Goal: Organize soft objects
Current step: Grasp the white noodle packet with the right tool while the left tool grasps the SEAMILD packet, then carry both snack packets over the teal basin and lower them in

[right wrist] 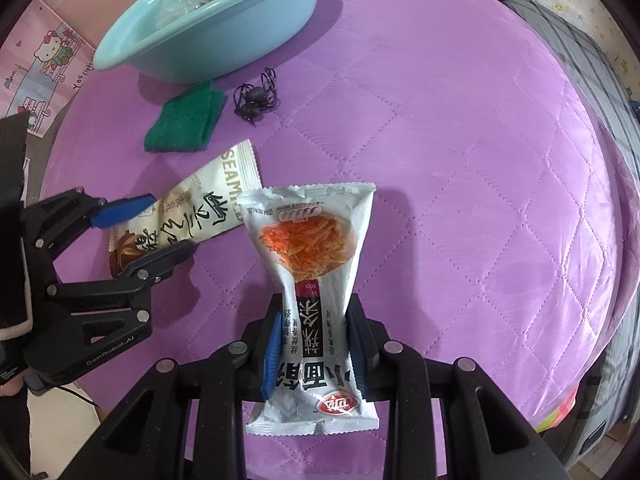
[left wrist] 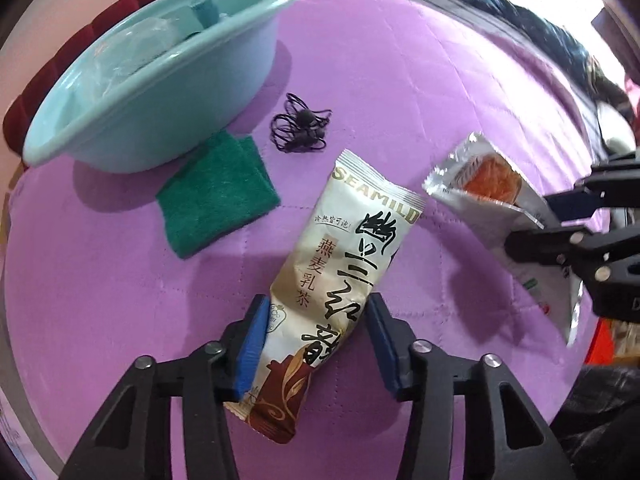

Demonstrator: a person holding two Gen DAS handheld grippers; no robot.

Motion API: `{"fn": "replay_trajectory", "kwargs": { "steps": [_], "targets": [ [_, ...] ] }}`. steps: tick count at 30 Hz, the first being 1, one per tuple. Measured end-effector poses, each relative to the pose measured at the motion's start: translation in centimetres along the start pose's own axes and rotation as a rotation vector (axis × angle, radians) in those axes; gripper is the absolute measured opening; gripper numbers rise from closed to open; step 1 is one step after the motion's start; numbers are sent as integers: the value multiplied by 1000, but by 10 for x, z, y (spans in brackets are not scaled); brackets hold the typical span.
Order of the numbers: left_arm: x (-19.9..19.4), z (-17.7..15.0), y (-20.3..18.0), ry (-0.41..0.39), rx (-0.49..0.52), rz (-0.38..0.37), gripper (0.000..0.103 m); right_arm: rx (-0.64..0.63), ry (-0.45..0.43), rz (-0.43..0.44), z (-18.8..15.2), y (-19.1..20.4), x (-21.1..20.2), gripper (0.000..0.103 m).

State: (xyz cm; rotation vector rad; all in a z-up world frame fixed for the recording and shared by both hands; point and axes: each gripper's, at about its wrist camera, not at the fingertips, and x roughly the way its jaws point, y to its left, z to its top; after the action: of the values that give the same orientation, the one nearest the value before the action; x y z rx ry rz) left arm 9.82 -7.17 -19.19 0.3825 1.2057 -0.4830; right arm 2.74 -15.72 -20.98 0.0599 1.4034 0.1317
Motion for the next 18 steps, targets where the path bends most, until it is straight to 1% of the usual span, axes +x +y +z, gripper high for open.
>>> {"fn": "replay_trajectory", "kwargs": {
  "steps": [1, 4, 13, 16, 18],
  "targets": [
    [-3, -2, 2, -6, -20, -2, 41, -5, 0, 1, 1, 2, -1, 31],
    [-8, -8, 11, -15, -98, -18, 34, -9, -5, 11, 3, 3, -3, 31],
    [-26, -24, 10, -57, -227, -4, 34, -25, -22, 19, 18, 6, -10, 31],
    [-37, -37, 16, -67, -266, -5, 34, -33, -24, 19, 23, 8, -13, 31],
    [-42, -42, 18, -83, -293, 10, 34, -34, -28, 22, 22, 8, -18, 31]
  ]
}}
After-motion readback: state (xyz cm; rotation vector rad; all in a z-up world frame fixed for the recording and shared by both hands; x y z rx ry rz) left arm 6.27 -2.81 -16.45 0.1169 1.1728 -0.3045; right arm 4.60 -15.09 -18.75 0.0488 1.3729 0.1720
